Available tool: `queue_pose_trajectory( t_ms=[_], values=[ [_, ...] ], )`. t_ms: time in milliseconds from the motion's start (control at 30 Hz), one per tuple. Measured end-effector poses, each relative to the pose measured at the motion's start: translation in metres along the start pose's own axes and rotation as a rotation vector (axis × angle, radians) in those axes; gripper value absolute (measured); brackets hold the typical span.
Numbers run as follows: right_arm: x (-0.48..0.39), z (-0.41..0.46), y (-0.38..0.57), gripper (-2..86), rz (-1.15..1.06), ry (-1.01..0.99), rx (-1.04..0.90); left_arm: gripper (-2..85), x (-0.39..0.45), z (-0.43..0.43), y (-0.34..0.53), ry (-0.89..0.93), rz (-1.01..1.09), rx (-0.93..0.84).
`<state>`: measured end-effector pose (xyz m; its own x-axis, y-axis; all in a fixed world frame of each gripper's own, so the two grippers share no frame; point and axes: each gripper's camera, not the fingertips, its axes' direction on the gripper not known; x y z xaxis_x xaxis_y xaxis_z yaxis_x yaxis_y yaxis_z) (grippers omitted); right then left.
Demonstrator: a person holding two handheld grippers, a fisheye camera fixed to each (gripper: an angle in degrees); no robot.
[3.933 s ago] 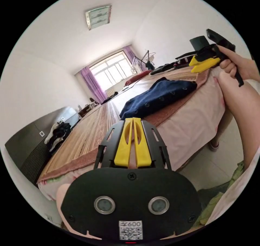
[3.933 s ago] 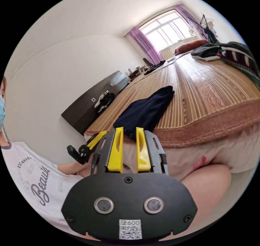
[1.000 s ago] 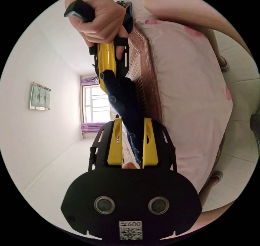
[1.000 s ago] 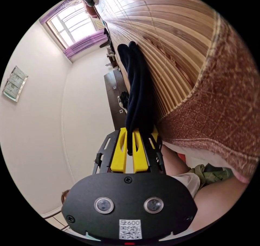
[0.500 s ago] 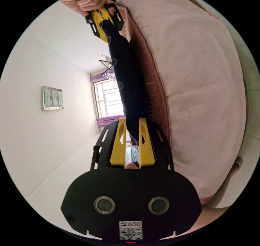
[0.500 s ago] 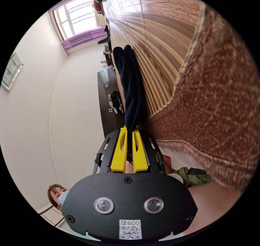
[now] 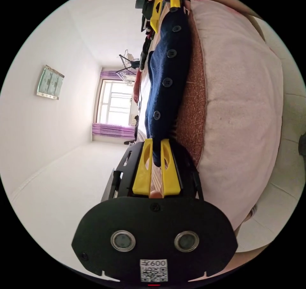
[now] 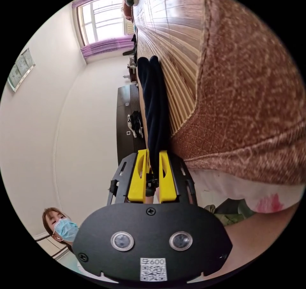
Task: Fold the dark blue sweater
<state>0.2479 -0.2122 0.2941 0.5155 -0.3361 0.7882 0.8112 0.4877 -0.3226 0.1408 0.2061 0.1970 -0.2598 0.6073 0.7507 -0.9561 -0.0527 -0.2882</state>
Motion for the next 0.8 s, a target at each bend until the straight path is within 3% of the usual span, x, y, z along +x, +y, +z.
queue_pose_trajectory(
  t_ms=[233,400,533,733,800],
  values=[
    [-0.014,0.019,0.016,-0.1,-0.097,0.101,-0.084,1.2,-0.004,0.002,0.037,0.026,-0.102,-0.012],
    [-0.009,0.026,0.040,-0.8,-0.168,0.044,-0.030,1.4,-0.007,-0.007,0.060,0.031,-0.117,-0.005],
    [-0.006,0.027,0.055,-0.8,-0.150,0.020,0.020,1.6,-0.012,-0.014,0.073,0.032,-0.053,-0.010],
    [-0.036,0.051,0.065,-0.8,-0.259,0.238,-0.049,1.7,-0.025,-0.011,0.076,0.054,0.054,-0.059],
    [-0.042,0.057,0.066,-0.8,-0.266,0.275,-0.070,1.8,-0.032,-0.007,0.072,0.092,0.180,-0.100]
  ],
)
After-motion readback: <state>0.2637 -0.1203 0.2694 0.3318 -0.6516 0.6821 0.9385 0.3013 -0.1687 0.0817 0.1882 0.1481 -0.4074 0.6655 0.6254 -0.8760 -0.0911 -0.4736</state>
